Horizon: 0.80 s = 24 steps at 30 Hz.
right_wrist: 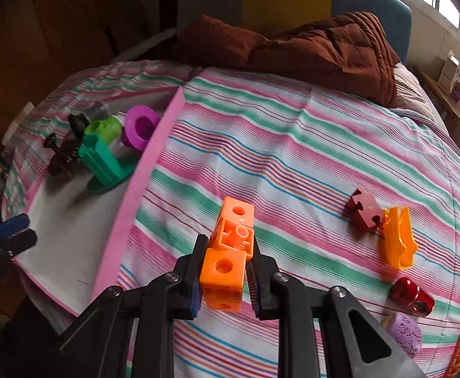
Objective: Organize rigid objects
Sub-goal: 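Carry the orange blocks onto the tray and open the right gripper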
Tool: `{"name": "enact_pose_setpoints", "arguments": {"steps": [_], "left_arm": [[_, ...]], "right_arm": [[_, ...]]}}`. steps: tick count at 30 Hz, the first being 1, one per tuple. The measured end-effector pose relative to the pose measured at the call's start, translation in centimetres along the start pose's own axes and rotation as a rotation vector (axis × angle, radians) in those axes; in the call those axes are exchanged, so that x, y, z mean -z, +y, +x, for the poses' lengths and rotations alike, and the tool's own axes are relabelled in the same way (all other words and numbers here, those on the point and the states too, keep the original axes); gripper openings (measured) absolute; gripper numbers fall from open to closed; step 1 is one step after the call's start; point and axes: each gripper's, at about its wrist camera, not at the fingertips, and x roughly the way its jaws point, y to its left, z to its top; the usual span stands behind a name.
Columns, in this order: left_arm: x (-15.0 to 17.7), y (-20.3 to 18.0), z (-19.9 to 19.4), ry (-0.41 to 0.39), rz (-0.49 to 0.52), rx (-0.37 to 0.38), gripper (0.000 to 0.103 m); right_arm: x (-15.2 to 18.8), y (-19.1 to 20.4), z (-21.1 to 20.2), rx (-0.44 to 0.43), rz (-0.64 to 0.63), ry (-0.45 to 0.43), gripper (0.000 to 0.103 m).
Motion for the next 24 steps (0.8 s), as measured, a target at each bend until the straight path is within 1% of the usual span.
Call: {"name": "enact_pose_setpoints", "arguments": {"steps": [5, 8, 11, 19, 21, 24], "left_arm": [[-0.1, 0.4, -0.2, -0.006, -0.010, 0.002, 0.041], [-0.1, 0.8, -0.4, -0.013, -0.019, 0.000, 0.041], [0.0, 1.1, -0.3, -0.012, -0.031, -0.002, 0.041], [0.0, 1.8, -0.4, -0.015, -0.041, -0.007, 0.041], [0.1, 1.9, -0.3, -0.013, -0.043, -0.008, 0.041], [0.1, 1.9, -0.4, -0.017, -0.039, -0.012, 0.041]], "right_arm": [[-1.2, 5.1, -0.9, -0.076, -0.099, -0.035, 0.022], [-1.6, 7.6, -0.4, -0.095, -0.146, -0.023, 0.022], [-1.9, 9.1, 0.6, -0.104, -0.158, -0.003, 0.022], [-2.5, 11.6, 3.1, -0.067, -0.184, 0.059, 0.022], [-2.5, 11.8, 3.7, -0.034, -0.188, 0.063, 0.022], [-2.5, 11.5, 4.6, -0.002, -0.159, 0.070, 0.023]]}}
